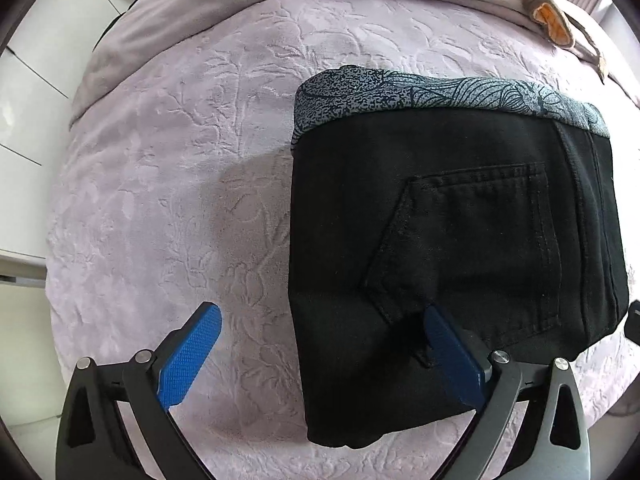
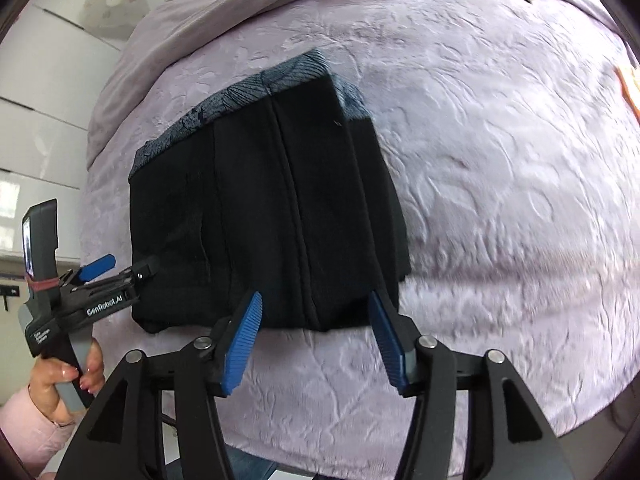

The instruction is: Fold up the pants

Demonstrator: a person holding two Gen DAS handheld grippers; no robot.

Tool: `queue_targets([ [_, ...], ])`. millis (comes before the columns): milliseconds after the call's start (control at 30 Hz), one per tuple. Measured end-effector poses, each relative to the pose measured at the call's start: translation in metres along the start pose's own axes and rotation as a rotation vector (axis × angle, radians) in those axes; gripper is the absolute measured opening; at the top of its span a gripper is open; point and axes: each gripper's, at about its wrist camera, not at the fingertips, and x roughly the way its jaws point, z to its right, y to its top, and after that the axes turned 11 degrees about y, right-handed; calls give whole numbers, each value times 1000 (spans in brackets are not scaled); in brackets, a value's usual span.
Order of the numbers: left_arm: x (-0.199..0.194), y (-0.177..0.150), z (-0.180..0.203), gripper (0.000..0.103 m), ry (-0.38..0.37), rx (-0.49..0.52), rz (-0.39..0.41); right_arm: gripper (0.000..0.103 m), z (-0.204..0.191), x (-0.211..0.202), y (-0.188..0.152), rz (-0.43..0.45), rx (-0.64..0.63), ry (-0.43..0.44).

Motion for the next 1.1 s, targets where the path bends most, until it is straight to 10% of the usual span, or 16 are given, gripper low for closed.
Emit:
queue_targets([
  [300, -19, -7, 5, 102, -14, 54, -22, 80, -8, -7, -17, 10, 29, 2],
  [1100, -61, -52, -8, 102, 4, 28, -90, 81, 12, -11, -26, 11, 112, 43],
])
